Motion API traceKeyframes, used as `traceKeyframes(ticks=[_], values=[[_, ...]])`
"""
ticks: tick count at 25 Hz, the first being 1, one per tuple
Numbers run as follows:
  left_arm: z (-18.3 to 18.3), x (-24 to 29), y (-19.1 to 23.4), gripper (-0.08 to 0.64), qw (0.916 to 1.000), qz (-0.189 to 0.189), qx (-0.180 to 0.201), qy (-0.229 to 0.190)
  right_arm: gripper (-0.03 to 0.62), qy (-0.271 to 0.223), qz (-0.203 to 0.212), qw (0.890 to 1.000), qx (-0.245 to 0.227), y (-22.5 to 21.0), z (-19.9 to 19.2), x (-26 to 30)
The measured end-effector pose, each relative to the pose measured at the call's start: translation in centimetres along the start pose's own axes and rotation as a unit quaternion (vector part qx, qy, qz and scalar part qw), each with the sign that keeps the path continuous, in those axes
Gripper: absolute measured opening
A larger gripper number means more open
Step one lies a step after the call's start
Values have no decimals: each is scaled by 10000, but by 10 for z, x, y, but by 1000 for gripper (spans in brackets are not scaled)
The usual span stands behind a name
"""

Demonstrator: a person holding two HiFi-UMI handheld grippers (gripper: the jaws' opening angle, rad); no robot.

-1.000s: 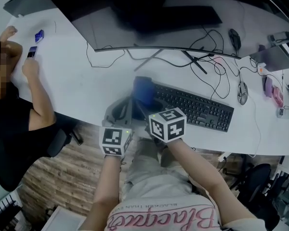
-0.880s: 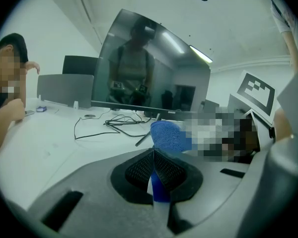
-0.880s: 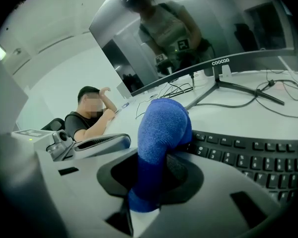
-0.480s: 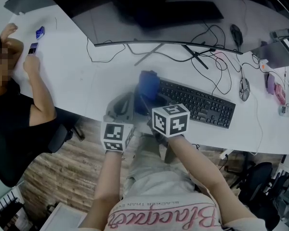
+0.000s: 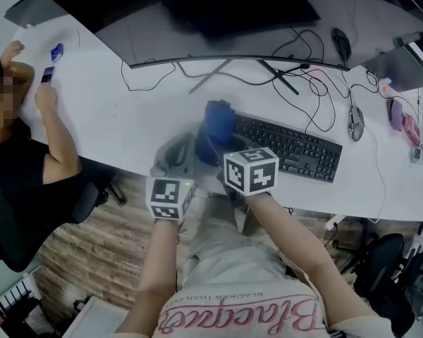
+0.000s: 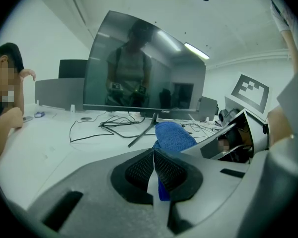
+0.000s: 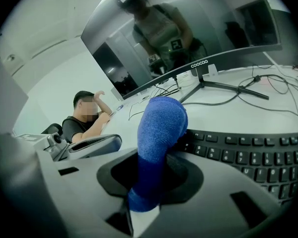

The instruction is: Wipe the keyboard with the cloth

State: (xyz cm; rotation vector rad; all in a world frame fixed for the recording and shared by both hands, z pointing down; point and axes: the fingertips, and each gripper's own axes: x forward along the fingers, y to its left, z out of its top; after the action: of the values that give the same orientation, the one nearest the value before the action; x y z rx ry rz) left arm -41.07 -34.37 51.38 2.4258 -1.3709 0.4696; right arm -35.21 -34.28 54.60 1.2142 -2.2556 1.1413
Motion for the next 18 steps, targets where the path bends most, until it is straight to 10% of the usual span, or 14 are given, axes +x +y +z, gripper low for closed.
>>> traceKeyframes(ticks=[18], values=[[4, 14, -48, 6, 9999, -41, 153, 61, 97, 59, -39, 10000, 34, -35, -7, -37]])
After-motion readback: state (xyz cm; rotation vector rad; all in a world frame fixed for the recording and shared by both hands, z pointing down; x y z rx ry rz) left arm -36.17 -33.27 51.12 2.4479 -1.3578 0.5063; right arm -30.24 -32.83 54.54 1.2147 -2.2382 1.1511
